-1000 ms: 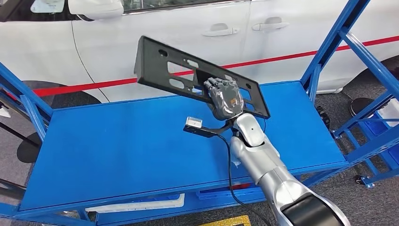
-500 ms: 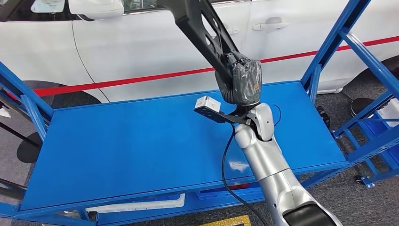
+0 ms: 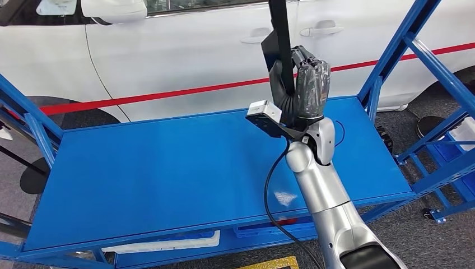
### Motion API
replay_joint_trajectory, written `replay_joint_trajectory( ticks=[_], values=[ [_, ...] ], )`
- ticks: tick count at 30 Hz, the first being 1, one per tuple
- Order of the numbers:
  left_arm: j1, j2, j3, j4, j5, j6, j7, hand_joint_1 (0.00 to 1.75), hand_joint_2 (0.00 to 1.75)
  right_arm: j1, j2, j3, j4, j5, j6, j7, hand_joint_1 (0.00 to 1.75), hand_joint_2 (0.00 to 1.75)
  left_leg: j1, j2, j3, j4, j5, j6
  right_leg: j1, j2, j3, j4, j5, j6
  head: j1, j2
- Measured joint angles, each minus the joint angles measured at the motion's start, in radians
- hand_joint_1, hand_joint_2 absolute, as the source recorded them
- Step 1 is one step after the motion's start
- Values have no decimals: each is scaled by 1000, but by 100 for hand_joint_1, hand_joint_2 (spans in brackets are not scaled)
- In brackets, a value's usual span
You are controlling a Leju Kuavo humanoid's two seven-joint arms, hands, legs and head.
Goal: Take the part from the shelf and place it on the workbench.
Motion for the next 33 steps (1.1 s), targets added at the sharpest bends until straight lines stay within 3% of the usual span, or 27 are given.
replay_joint_trajectory(
  ticks=[2,6,9,13,18,33],
  values=[
    [0,-1,0,0,0,-1,-1,0,0,5,-2,7,-23,-172,83,-11,175,0,0,0,0,0,0,0,0,0,0,0,0,0,0,0],
    [0,-2,0,0,-1,0,-1,0,0,40,-8,23,-130,-639,365,-35,175,0,0,0,-1,0,0,0,0,0,-1,0,0,0,0,0],
    [-1,-2,0,0,-1,1,1,0,0,49,-14,28,-198,-741,436,-37,175,0,0,0,-1,0,0,0,0,0,-1,0,0,0,0,0],
    [-1,-3,0,0,-1,4,2,0,175,55,-21,32,-244,-783,469,-39,175,0,0,0,-1,0,0,0,0,0,-1,0,0,0,0,0],
    [-1,-4,0,0,0,15,3,0,175,60,-43,45,-310,-939,573,-45,175,0,0,0,-1,0,0,0,0,0,-1,0,0,0,0,0],
    [-1,-12,4,0,-2,16,-14,0,175,90,-101,42,-415,-997,592,-37,175,0,0,0,-1,0,0,0,0,0,-1,0,0,0,0,0]
  ],
)
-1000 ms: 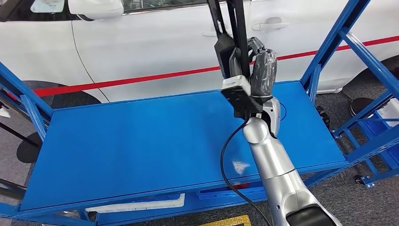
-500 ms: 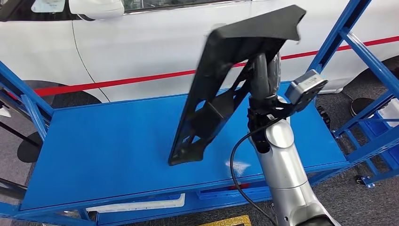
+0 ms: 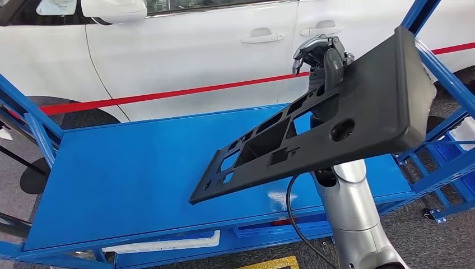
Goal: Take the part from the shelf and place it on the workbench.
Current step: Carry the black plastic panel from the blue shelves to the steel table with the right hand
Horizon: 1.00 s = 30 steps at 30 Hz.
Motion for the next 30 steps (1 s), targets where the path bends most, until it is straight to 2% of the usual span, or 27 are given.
replay_joint_trajectory(
  ticks=[18,30],
  values=[
    [0,-3,7,0,1,-3,5,0,175,24,-13,-1,-18,-24,45,-14,175,0,0,0,0,0,0,0,0,0,0,0,0,0,0,0],
    [0,-9,9,0,0,6,55,0,175,49,-18,-20,-86,-302,290,45,175,0,0,0,0,0,0,0,0,0,0,0,0,0,0,0]
  ],
)
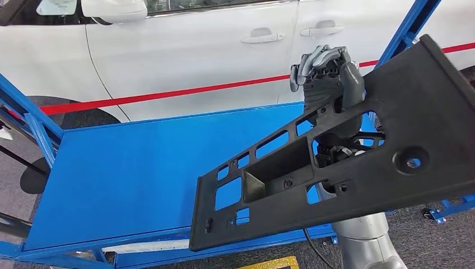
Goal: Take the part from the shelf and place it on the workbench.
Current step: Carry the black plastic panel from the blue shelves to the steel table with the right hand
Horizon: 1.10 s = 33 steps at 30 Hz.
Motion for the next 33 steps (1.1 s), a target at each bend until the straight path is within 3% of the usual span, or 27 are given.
replay_joint_trajectory(
  ticks=[6,10,13,15,18,19,20,21,23,25,28,29,31,33],
  values=[
    [0,-1,0,0,0,9,18,0,175,19,-9,-3,-22,-14,26,8,175,0,-1,0,-1,3,-1,2,-2,0,0,-1,1,1,0,0],
    [0,-1,0,0,1,4,18,0,175,27,-15,-3,-22,-20,34,7,175,0,-3,0,-3,8,-4,9,-5,0,0,-2,3,4,0,0],
    [-1,-2,0,0,1,-8,14,0,175,28,-17,-3,-22,-21,38,2,175,0,1,2,3,-8,8,18,-4,-1,4,-5,2,13,0,0],
    [-2,-3,0,0,1,-14,12,0,175,27,-19,-3,-22,-24,44,-2,175,0,7,6,12,-29,23,27,-3,-2,-8,33,-34,21,1,0],
    [-3,-4,0,0,2,-19,11,0,175,31,-20,-3,-22,-28,50,-3,175,0,9,8,8,-32,29,30,-11,-3,-74,203,-132,32,2,0],
    [-3,-5,0,0,2,-19,11,0,175,34,-21,-3,-22,-29,51,-2,175,0,10,8,5,-29,29,29,-15,-4,-87,240,-141,37,2,0],
    [-2,-6,0,0,2,-20,11,0,175,36,-21,-3,-22,-29,52,-1,175,0,11,9,2,-26,29,27,-19,-5,-83,243,-131,41,2,0],
    [-2,-7,0,0,2,-20,12,0,175,36,-21,-3,-22,-30,52,1,175,0,15,8,-1,-22,28,24,-24,-6,-59,207,-105,46,2,0],
    [-3,-9,0,0,2,-20,12,0,175,36,-21,-2,-22,-31,54,7,175,0,21,7,-9,-7,24,10,-30,-7,13,82,-54,54,3,0],
    [-4,-10,1,0,2,-20,12,0,175,36,-21,-2,-21,-33,58,11,175,0,21,4,-18,6,22,-6,-27,-1,46,15,-38,45,4,0],
    [-3,-10,1,0,2,-20,13,0,175,36,-21,-2,-19,-34,65,12,175,0,21,1,-29,11,27,-26,-23,3,31,14,-35,14,3,0],
    [-2,-10,1,0,2,-20,13,0,175,36,-21,-2,-19,-34,66,12,175,0,23,2,-37,23,13,-31,-22,2,25,14,-29,4,3,0],
    [-2,-10,2,0,2,-20,14,0,175,35,-20,-2,-17,-35,67,12,175,0,25,4,-69,104,-56,-34,-20,-3,11,12,-16,-14,2,0],
    [-3,-10,2,0,2,-20,14,0,175,35,-19,-2,-14,-35,68,13,175,0,24,4,-110,237,-137,-33,-13,-6,-4,12,-5,-24,3,0]
  ],
)
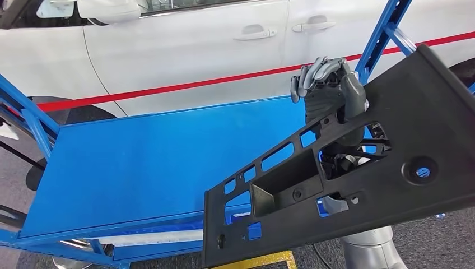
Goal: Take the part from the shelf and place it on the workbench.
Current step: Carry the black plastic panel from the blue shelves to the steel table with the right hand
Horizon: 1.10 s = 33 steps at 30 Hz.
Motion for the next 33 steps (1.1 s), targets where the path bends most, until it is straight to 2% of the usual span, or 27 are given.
replay_joint_trajectory(
  ticks=[1,2,3,5,6,7,9,13,16,18,20,21,22,24,25,26,28,30,31,33],
  values=[
    [0,0,0,0,0,0,0,0,175,0,0,0,2,0,0,0,175,0,-1,0,-9,47,-20,2,5,-1,-8,1,6,-2,0,0],
    [0,0,0,0,0,-1,0,0,175,0,0,0,4,0,0,0,175,0,-3,0,-1,59,-20,6,9,-2,-16,2,12,-4,0,0],
    [0,0,0,0,0,-1,0,0,175,0,0,0,4,0,1,-1,175,0,-6,0,26,32,-3,13,13,-2,-23,2,17,-4,0,0],
    [-2,1,0,0,0,-3,0,0,175,0,0,0,5,0,1,-2,175,0,-17,0,120,-102,42,34,18,-2,-32,3,28,-4,0,0],
    [-3,3,0,0,-1,-3,0,0,175,0,0,0,5,-1,2,-3,175,0,-22,-1,162,-168,53,44,20,-2,-35,3,32,-2,1,0],
    [-4,4,0,0,-1,-4,0,0,175,0,0,0,5,-1,2,-3,175,0,-26,-1,191,-213,56,51,22,-2,-37,4,36,0,1,0],
    [-5,5,0,0,-1,-4,0,0,175,0,0,0,5,-1,2,-3,175,0,-28,0,208,-239,52,54,24,-2,-38,4,39,3,2,0],
    [-5,5,0,0,-1,-4,0,0,175,0,0,0,5,-1,2,-3,175,0,-28,0,209,-239,52,54,24,-2,-38,4,39,3,2,0],
    [-5,5,0,0,-1,-4,0,0,175,0,-1,0,5,-1,2,-3,175,0,-29,0,206,-239,58,49,21,-2,-38,3,41,6,1,0],
    [-5,5,0,0,-1,-5,0,0,175,0,-1,0,6,-1,2,-3,175,0,-33,0,200,-241,64,46,16,-3,-38,0,48,12,1,0],
    [-5,4,0,0,-1,-6,0,0,175,1,-1,0,7,-1,1,-3,175,0,-35,0,193,-251,78,51,14,-3,-38,-10,60,24,0,0],
    [-5,4,0,0,-1,-6,0,0,175,1,-2,-1,8,-1,0,-3,175,0,-33,3,185,-259,95,57,13,-2,-51,20,27,31,1,0],
    [-5,4,0,0,-2,-8,0,0,175,2,-4,-2,10,-1,-1,-3,175,0,-30,6,158,-257,118,61,11,-1,-50,62,0,40,2,0],
    [-6,3,0,0,-2,-12,0,0,175,4,-6,-3,13,-1,-4,-3,175,0,-27,12,97,-240,157,62,4,-1,-5,92,-61,51,4,0],
    [-5,3,0,0,-2,-14,0,0,175,5,-6,-3,14,0,-4,-3,175,0,-27,12,72,-225,166,57,6,-1,36,64,-56,49,3,0],
    [-5,3,0,0,-2,-15,0,0,175,6,-7,-3,14,0,-4,-3,175,0,-28,11,66,-220,170,52,8,0,61,24,-56,43,3,0],
    [-5,3,0,0,-2,-16,-1,0,175,9,-7,-3,14,0,-4,-3,175,0,-29,10,60,-217,181,40,15,2,67,5,-54,29,3,0],
    [-3,3,0,0,-1,-17,-2,0,175,10,-8,-3,15,2,-4,-4,175,0,-27,9,52,-213,180,27,13,0,56,-2,-39,13,3,0],
    [-3,3,0,0,-1,-17,-3,0,175,11,-8,-3,16,3,-3,-4,175,0,-26,8,42,-197,159,21,11,-2,48,-5,-29,4,2,0],
    [-2,3,0,0,-1,-17,-7,0,175,12,-8,-3,18,5,-1,-5,175,0,-23,7,9,-111,75,11,10,-4,25,-9,-10,-8,1,0]
  ],
)
